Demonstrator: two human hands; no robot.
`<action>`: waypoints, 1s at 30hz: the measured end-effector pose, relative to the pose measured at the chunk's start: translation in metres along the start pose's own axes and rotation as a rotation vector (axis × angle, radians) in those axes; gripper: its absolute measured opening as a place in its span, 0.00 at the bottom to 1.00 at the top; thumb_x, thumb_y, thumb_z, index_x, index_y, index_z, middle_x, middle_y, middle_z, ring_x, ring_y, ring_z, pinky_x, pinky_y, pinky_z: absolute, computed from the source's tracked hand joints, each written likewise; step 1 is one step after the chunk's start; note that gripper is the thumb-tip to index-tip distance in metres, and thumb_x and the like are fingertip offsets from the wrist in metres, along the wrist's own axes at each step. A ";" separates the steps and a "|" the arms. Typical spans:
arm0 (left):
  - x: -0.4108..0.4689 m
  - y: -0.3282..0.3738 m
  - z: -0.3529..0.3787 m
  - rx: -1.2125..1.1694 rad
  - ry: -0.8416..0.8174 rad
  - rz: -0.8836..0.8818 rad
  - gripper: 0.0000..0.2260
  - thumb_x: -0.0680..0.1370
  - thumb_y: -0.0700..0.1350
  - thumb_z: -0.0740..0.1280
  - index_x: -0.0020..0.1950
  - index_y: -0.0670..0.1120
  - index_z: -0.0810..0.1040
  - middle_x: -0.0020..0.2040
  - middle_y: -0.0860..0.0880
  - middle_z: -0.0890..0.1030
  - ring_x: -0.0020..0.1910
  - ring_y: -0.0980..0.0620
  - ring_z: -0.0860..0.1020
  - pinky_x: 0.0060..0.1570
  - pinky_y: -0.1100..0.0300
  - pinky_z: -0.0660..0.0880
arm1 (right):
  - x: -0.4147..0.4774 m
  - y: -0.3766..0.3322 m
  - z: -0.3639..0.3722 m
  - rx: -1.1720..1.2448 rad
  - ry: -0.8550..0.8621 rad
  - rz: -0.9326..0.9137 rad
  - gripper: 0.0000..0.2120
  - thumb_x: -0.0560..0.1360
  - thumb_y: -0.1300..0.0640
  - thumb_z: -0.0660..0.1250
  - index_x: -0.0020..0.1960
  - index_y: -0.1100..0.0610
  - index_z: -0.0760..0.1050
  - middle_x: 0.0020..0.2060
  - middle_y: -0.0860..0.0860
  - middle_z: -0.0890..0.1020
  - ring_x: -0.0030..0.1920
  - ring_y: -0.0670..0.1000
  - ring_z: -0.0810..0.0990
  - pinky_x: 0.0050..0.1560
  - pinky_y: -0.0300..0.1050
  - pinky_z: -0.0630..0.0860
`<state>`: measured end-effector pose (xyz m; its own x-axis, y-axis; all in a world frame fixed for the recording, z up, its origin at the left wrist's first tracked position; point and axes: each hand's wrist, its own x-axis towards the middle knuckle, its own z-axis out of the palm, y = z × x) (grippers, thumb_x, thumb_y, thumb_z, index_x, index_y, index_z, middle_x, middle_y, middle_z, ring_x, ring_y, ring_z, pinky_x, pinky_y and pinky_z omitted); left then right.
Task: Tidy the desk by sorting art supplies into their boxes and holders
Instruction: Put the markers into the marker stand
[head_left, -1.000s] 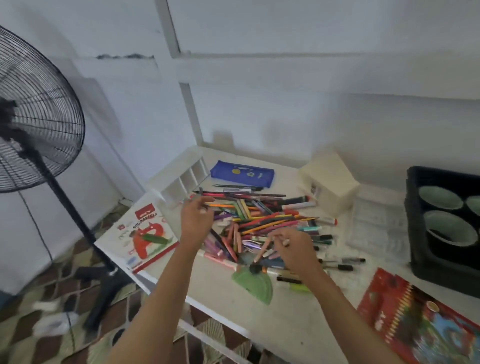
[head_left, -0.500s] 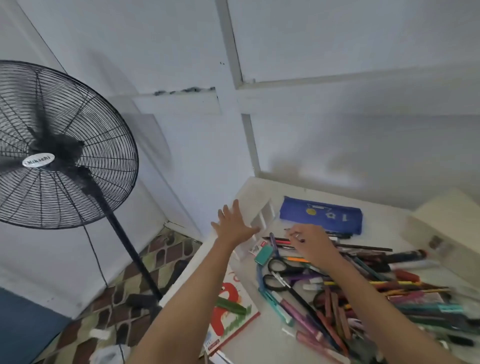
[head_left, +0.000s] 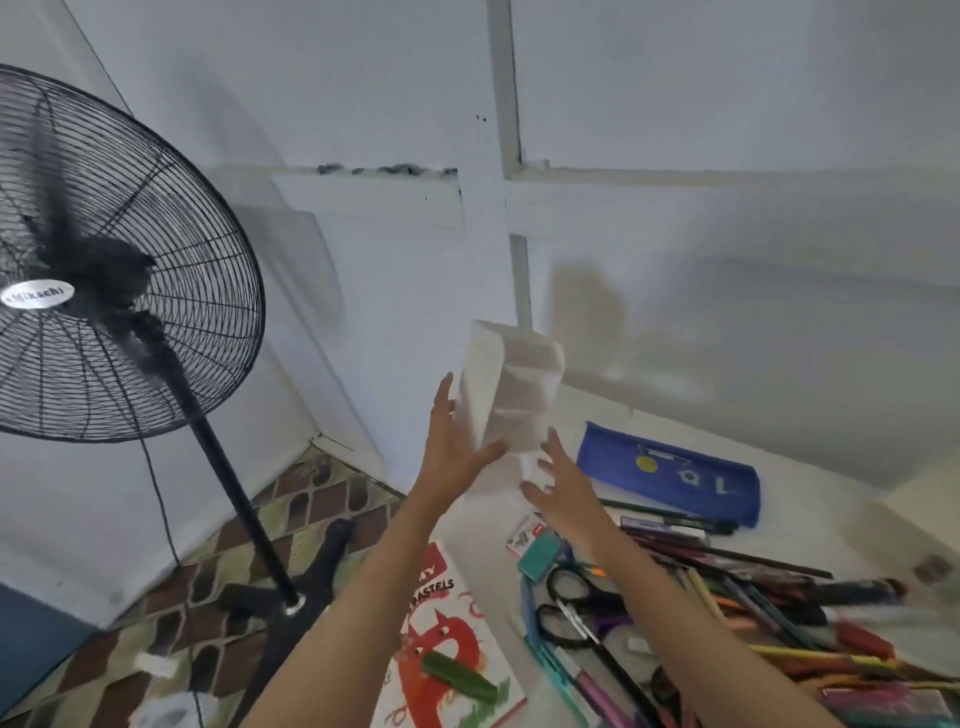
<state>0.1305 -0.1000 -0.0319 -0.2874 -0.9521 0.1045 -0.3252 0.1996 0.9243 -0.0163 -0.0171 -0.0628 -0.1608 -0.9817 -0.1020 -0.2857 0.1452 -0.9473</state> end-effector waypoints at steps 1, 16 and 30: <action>-0.002 -0.003 -0.003 -0.052 -0.020 0.003 0.51 0.64 0.52 0.79 0.75 0.62 0.47 0.69 0.50 0.66 0.66 0.52 0.68 0.63 0.46 0.72 | 0.005 -0.004 0.005 0.009 -0.004 -0.013 0.36 0.76 0.59 0.66 0.76 0.49 0.49 0.66 0.48 0.70 0.65 0.49 0.70 0.60 0.48 0.74; -0.047 -0.040 -0.010 -0.167 -0.022 0.035 0.40 0.68 0.31 0.75 0.73 0.47 0.58 0.62 0.50 0.74 0.61 0.56 0.74 0.51 0.62 0.76 | -0.020 0.013 0.032 -0.076 -0.118 -0.093 0.34 0.73 0.63 0.64 0.74 0.46 0.54 0.61 0.43 0.73 0.59 0.46 0.74 0.54 0.38 0.75; -0.154 -0.003 0.074 -0.027 0.521 -0.186 0.30 0.71 0.30 0.68 0.68 0.49 0.66 0.63 0.49 0.65 0.59 0.54 0.68 0.54 0.61 0.72 | -0.121 0.035 -0.069 -0.005 0.245 -0.073 0.12 0.75 0.71 0.62 0.48 0.57 0.80 0.45 0.49 0.82 0.44 0.34 0.79 0.50 0.27 0.74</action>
<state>0.1093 0.0632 -0.0780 0.2588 -0.9608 0.0998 -0.3028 0.0174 0.9529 -0.0721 0.1153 -0.0626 -0.3638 -0.9305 0.0436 -0.3098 0.0767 -0.9477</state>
